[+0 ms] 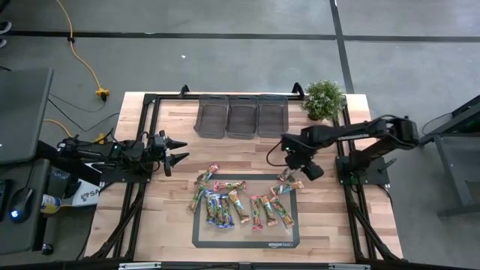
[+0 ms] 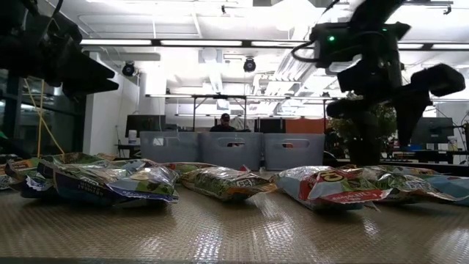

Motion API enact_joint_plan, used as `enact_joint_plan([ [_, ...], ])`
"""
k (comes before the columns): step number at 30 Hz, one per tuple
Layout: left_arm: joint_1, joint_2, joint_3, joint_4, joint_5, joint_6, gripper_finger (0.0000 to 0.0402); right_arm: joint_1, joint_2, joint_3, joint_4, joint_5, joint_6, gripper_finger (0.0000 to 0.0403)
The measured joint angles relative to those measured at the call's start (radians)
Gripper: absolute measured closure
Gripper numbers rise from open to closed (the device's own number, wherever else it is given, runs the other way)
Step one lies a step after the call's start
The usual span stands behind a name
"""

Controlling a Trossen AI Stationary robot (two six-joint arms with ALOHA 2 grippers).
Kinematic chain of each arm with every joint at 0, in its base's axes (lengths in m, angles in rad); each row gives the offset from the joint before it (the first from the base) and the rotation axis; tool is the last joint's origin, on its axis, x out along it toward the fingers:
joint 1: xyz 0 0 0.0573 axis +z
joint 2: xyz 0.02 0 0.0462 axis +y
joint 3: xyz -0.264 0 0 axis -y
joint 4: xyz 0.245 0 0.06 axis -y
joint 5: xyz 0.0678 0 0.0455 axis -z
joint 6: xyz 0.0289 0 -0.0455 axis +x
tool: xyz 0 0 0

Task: Pick and place Granola Bars by type
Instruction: Put the red granola bar into the right black bin

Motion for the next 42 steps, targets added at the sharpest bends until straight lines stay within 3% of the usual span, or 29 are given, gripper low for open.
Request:
enact_joint_plan([
  [3,0.0,0.0,0.0,0.0,0.0,0.0,0.019,0.0,-0.058,-0.032,0.068,0.041,-0.01,0.0196],
  [11,0.0,0.0,0.0,0.0,0.0,0.0,0.019,0.059,-0.121,-0.09,0.185,0.011,-0.1,0.0196],
  [20,0.0,0.0,0.0,0.0,0.0,0.0,0.019,0.115,-0.081,-0.122,0.272,0.027,-0.171,0.0196],
  [32,0.0,0.0,0.0,0.0,0.0,0.0,0.019,0.113,0.048,-0.121,0.341,0.024,-0.162,0.0197],
  [42,0.0,0.0,0.0,0.0,0.0,0.0,0.019,0.076,0.057,-0.121,0.382,0.041,-0.124,0.0197],
])
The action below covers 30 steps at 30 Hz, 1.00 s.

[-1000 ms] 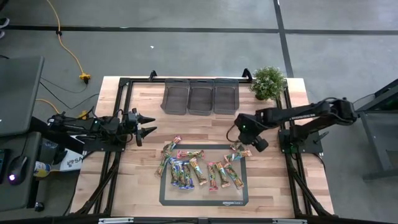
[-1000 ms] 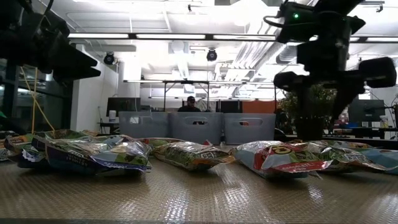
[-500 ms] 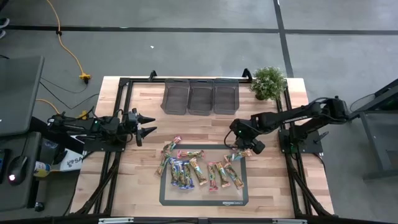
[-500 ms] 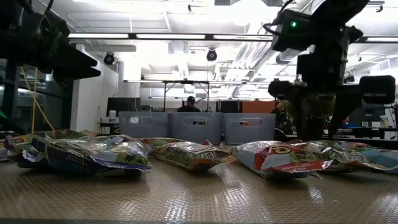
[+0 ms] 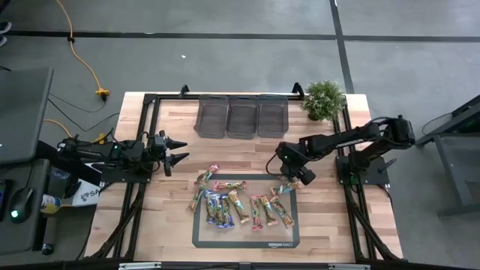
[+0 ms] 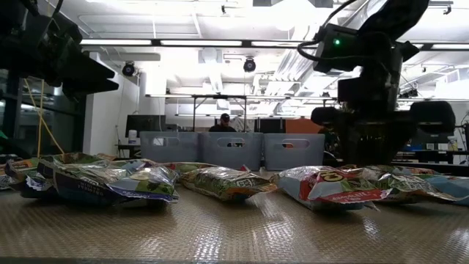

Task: Pick and place Granola Bars by type
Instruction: Put the red granola bar into the right black bin

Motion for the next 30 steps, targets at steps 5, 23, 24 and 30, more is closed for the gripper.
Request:
enact_joint_plan([
  [5,0.0,0.0,0.0,0.0,0.0,0.0,0.019,-0.022,0.0,0.0,-0.001,-0.024,0.0,0.0197],
  [23,0.0,0.0,0.0,0.0,0.0,0.0,0.019,-0.023,-0.002,-0.054,0.011,-0.064,-0.005,0.0197],
  [24,0.0,0.0,0.0,0.0,0.0,0.0,0.019,-0.023,-0.002,-0.055,0.013,-0.063,0.002,0.0197],
  [30,0.0,0.0,0.0,0.0,0.0,0.0,0.019,-0.022,-0.002,-0.058,0.037,-0.063,0.023,0.0202],
])
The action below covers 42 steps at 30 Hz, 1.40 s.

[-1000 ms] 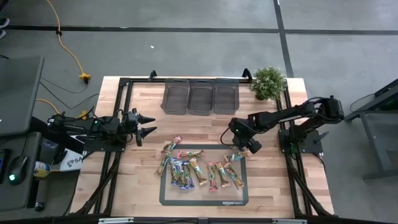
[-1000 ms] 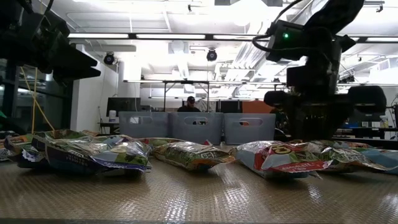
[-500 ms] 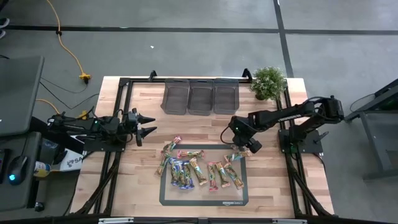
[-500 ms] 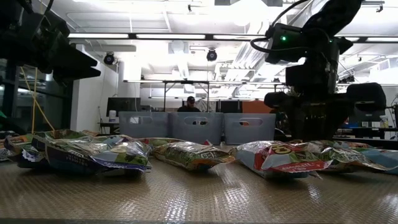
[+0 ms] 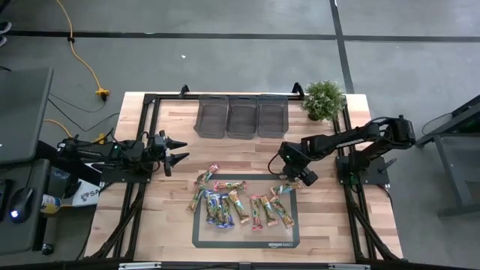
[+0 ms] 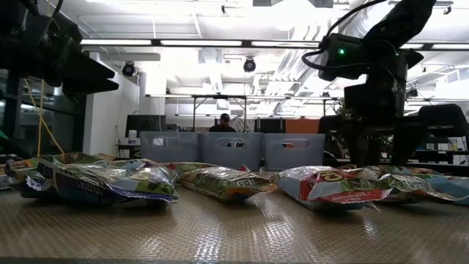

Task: Pick and place Granola Bars by type
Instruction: Put the red granola bar into the right black bin

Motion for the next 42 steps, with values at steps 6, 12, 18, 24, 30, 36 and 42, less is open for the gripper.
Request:
enact_joint_plan([
  [6,0.0,0.0,0.0,0.0,0.0,0.0,0.019,0.0,0.0,0.0,0.01,0.007,0.023,0.0228],
  [12,0.0,0.0,0.0,0.0,0.0,0.0,0.019,0.0,0.001,0.0,0.016,0.01,0.027,0.0265],
  [18,0.0,0.0,0.0,0.0,0.0,0.0,0.019,0.0,0.001,0.0,0.018,0.017,0.028,0.0292],
  [24,0.0,0.0,0.0,0.0,0.0,0.0,0.019,0.0,0.001,0.0,0.018,0.023,0.031,0.0311],
  [30,0.0,0.0,0.0,0.0,0.0,0.0,0.019,0.0,0.003,0.033,0.014,0.026,0.072,0.0315],
  [36,0.0,0.0,0.0,0.0,0.0,0.0,0.019,0.0,0.003,0.089,0.022,0.021,0.11,0.0316],
  [42,0.0,0.0,0.0,0.0,0.0,0.0,0.019,0.002,0.003,0.187,0.025,0.005,0.21,0.0317],
])
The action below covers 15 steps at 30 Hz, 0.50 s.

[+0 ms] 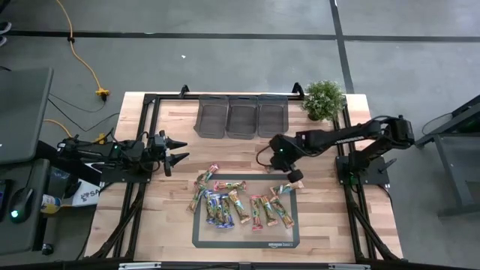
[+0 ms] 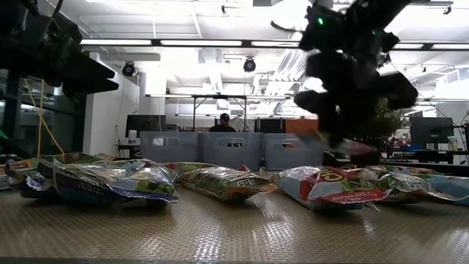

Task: Pick and place Granola Bars by type
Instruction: Put the red granola bar into the right black bin

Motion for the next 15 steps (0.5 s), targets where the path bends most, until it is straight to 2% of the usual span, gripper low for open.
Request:
enact_joint_plan([
  [9,0.0,0.0,0.0,0.0,0.0,0.0,0.019,-0.001,-0.001,0.188,0.039,-0.03,0.246,0.0317],
  [15,0.0,0.0,0.0,0.0,0.0,0.0,0.019,-0.001,-0.002,0.31,0.04,0.033,0.431,0.0317],
])
